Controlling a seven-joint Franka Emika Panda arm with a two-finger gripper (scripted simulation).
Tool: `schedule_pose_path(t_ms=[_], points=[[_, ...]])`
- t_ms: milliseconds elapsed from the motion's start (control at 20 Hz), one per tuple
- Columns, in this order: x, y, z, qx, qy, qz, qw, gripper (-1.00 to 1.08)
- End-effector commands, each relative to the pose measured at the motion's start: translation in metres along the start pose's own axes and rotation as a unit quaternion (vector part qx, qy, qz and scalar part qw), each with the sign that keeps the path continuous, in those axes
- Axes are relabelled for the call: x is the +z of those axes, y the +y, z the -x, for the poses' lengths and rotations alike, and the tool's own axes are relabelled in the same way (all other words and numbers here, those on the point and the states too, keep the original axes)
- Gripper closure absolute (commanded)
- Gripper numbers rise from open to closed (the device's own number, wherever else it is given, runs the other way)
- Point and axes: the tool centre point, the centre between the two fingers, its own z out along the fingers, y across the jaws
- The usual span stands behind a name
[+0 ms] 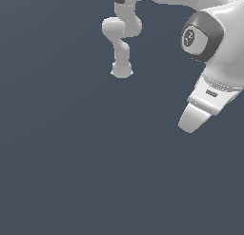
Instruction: Pick up the object and move it to a goal position.
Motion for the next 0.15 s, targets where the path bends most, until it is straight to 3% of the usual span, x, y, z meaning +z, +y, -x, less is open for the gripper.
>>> schedule_pose_path(t_ms=[0,100], points=[[-0.0017,-0.0003,-0.002,0.0,0.0,0.0,1.0,1.08],[-0.002,-0.0004,-0.0023,0.0,0.0,0.0,1.0,1.08]])
